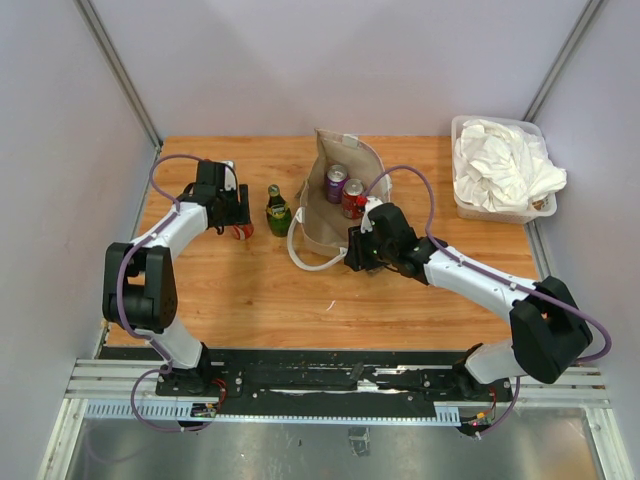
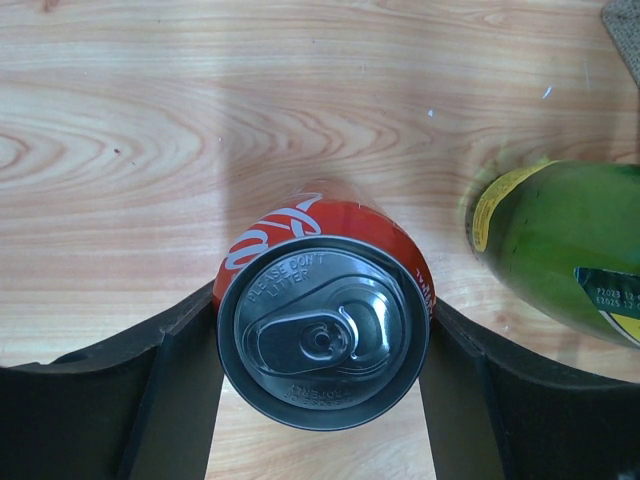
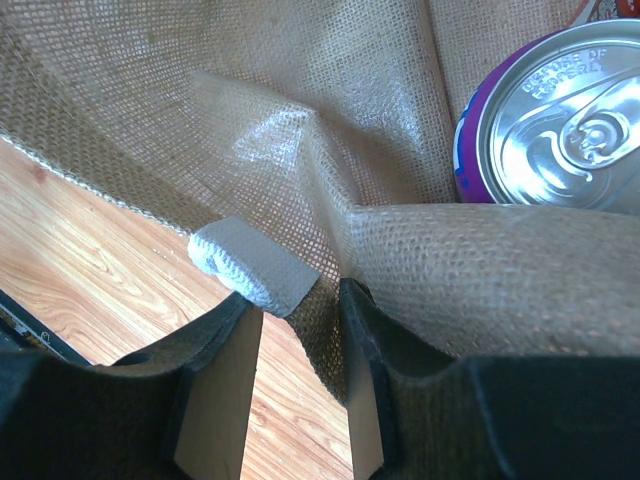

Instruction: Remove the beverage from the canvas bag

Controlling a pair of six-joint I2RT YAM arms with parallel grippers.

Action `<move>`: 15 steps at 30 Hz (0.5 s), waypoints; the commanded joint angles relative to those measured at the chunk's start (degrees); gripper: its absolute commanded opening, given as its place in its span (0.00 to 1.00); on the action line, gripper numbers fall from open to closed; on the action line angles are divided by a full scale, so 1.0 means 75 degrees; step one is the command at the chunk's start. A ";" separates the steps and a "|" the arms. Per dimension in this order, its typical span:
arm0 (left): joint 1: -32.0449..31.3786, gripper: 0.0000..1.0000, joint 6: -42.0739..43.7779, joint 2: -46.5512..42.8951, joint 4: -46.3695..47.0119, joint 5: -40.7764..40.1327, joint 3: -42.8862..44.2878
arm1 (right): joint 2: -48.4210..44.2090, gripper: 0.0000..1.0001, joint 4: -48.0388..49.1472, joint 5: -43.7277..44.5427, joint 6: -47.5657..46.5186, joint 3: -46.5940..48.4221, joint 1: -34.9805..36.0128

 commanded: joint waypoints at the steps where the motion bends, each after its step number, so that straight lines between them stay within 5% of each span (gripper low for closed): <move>1: 0.0053 0.15 -0.0061 -0.0008 0.0649 0.0058 -0.0066 | 0.0318 0.38 -0.1110 -0.0114 0.0057 -0.0245 0.0109; 4: 0.0053 0.41 -0.0077 0.0001 0.0693 0.0108 -0.0114 | 0.0317 0.38 -0.1098 -0.0120 0.0070 -0.0270 0.0108; 9: 0.0053 0.98 -0.0089 -0.0128 0.0561 0.0204 0.0008 | 0.0327 0.38 -0.1039 -0.0141 0.0092 -0.0320 0.0110; 15: 0.0050 1.00 -0.0020 -0.0610 0.0197 0.0229 0.0492 | 0.0328 0.38 -0.1028 -0.0140 0.0094 -0.0280 0.0117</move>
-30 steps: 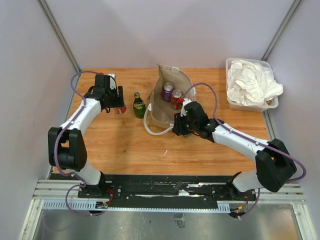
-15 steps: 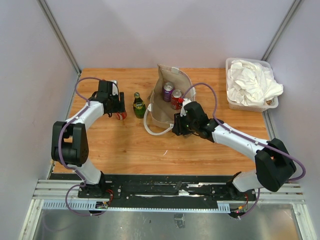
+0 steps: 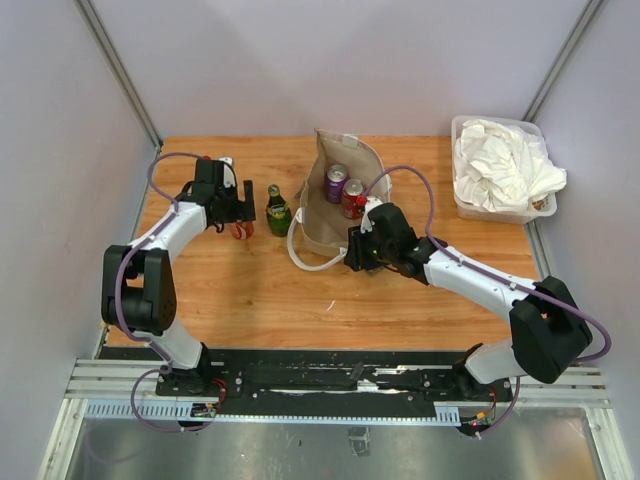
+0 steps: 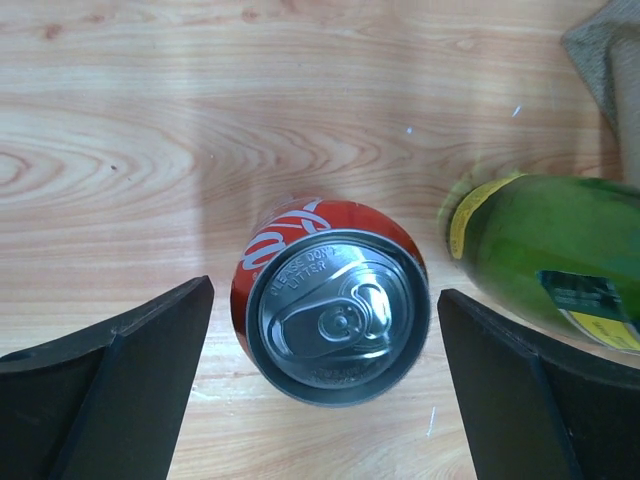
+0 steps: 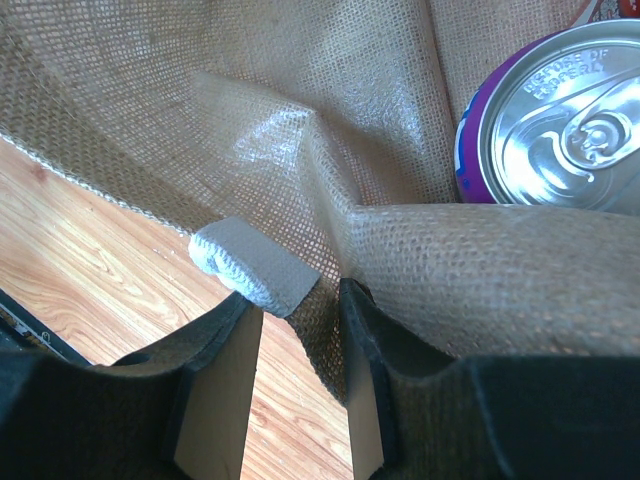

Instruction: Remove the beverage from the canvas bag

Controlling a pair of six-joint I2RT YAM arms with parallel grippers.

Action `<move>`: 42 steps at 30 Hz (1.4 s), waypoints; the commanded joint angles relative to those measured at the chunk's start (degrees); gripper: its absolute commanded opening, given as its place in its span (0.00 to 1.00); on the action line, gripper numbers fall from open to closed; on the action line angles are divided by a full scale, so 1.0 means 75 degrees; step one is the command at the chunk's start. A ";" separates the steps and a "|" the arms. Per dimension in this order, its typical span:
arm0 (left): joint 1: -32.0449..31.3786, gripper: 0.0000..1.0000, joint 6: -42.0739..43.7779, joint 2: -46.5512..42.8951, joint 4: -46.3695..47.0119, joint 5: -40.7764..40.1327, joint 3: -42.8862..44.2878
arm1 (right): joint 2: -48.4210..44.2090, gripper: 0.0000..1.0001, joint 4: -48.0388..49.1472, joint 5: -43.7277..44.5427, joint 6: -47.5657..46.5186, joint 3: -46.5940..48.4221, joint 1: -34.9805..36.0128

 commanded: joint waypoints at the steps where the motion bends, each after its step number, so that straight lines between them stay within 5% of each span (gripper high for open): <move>1: 0.0047 1.00 0.0060 -0.0660 -0.0104 0.0138 0.0619 | 0.0305 0.38 -0.1060 -0.0132 0.0092 -0.0266 0.0115; 9: -0.0340 0.96 -0.0058 -0.1851 -0.0398 0.0494 0.1649 | 0.0302 0.38 -0.1084 -0.0139 0.0078 -0.0204 0.0124; 16: -0.2348 0.92 0.0033 -0.1841 -0.0709 0.0616 0.3456 | 0.0251 0.38 -0.1024 -0.0065 0.0149 -0.0243 0.0120; 26: -0.4108 0.86 0.0263 0.0265 -0.1059 0.0916 0.5061 | -0.0104 0.38 -0.1257 -0.0098 0.0078 -0.0157 0.0149; 42: -0.4184 0.92 0.0563 0.3557 -0.2235 0.0226 0.7122 | -0.0183 0.39 -0.1559 -0.0018 -0.0025 0.0001 0.0147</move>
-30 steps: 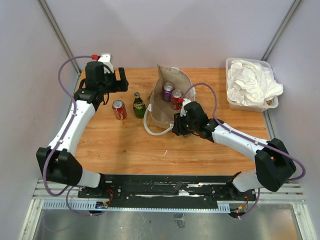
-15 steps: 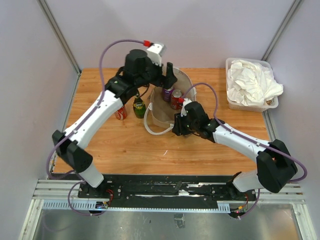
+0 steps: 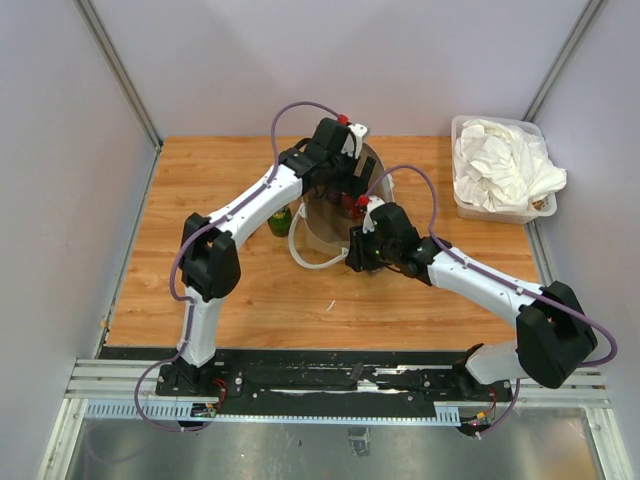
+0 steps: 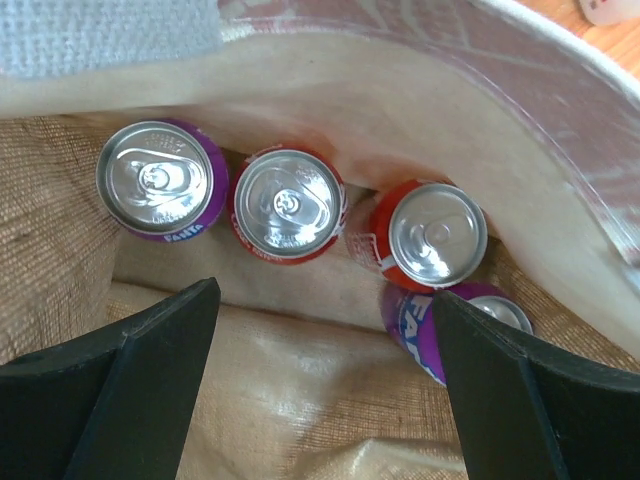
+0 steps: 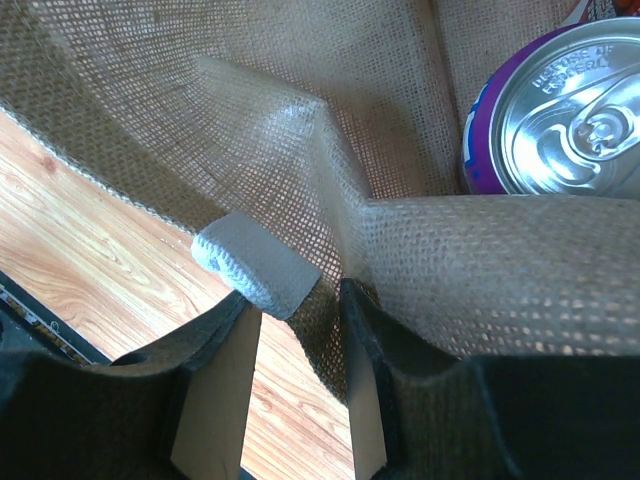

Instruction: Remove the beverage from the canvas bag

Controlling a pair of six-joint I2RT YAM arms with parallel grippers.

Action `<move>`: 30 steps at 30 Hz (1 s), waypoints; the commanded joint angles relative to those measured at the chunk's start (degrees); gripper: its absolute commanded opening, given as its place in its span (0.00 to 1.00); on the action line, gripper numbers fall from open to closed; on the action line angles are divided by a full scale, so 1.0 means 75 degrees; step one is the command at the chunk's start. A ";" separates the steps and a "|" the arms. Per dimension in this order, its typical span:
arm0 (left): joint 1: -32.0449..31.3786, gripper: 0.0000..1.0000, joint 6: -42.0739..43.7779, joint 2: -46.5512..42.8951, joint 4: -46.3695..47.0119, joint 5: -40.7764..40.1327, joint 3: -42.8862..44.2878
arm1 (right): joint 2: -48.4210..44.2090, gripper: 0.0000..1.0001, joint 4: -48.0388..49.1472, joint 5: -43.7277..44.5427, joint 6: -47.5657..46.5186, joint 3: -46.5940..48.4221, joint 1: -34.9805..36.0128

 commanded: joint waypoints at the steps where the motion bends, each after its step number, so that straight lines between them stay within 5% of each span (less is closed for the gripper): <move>1: -0.0001 0.92 0.0022 0.0524 -0.0344 -0.0225 0.0872 | 0.0108 0.39 -0.1327 0.0000 -0.0055 0.0032 0.0145; 15: -0.0005 0.92 -0.0347 0.0925 -0.0020 -0.0605 0.0868 | 0.0224 0.39 -0.1556 -0.0062 -0.0063 0.0161 0.0157; 30: -0.0024 0.74 0.0146 0.0951 0.0166 -0.1391 0.0820 | -0.0042 0.39 -0.1889 -0.0125 -0.0031 0.0273 0.0150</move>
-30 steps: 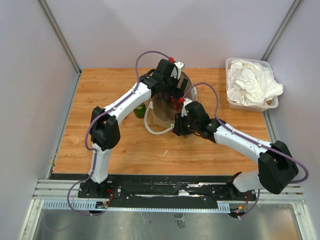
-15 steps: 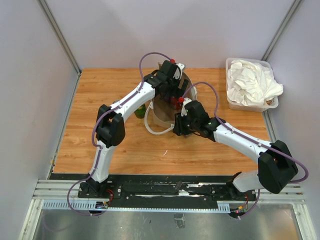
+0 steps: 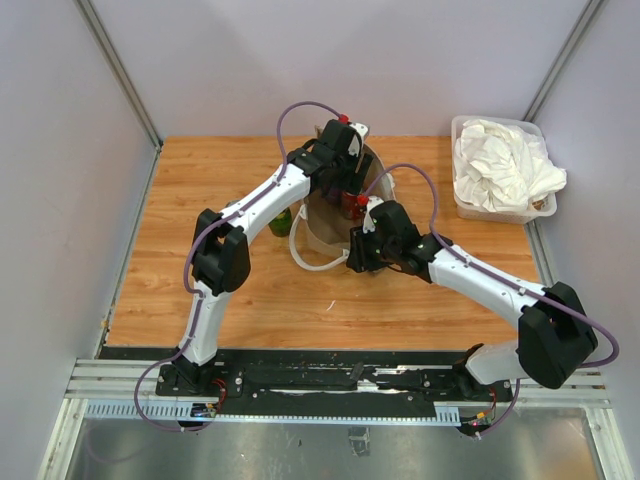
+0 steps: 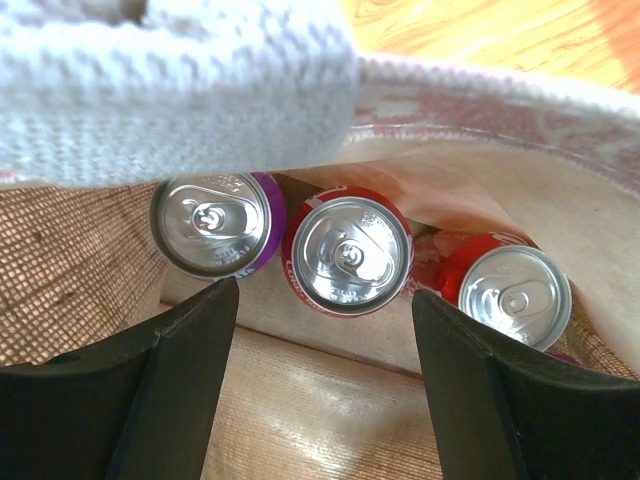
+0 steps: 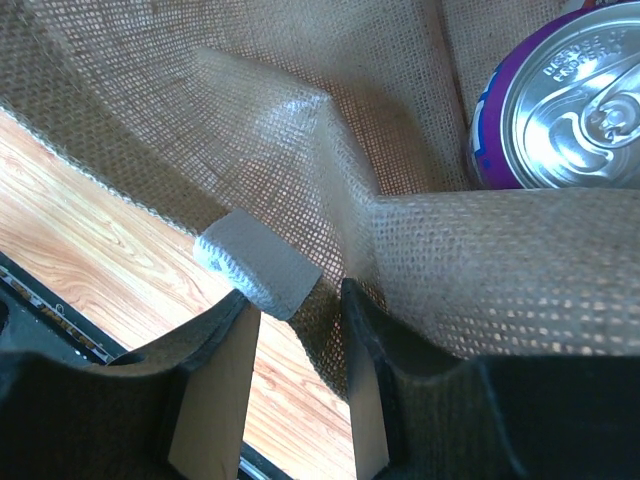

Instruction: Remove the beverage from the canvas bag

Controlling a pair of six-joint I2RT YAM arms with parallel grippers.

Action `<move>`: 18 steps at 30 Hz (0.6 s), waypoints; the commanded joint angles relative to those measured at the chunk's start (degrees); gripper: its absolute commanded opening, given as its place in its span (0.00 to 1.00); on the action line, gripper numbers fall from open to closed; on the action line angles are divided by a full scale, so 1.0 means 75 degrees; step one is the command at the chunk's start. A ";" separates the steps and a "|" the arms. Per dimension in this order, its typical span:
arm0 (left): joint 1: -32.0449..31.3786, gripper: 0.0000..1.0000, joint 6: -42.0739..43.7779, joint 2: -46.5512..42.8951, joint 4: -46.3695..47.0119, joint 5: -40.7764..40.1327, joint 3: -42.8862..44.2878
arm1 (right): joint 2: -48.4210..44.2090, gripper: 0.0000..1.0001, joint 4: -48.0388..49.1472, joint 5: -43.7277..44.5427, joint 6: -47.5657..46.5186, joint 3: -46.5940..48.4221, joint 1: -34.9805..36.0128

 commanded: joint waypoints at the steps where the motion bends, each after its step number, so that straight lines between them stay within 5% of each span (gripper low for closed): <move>1: -0.0024 0.74 0.0273 0.0009 0.0192 -0.0315 0.0000 | -0.0039 0.39 -0.1309 -0.0032 0.0002 0.0017 0.0154; 18: -0.0036 0.78 0.1622 0.0251 0.0325 0.0867 -0.0167 | -0.0063 0.40 -0.1219 0.0053 0.0152 -0.0082 0.0157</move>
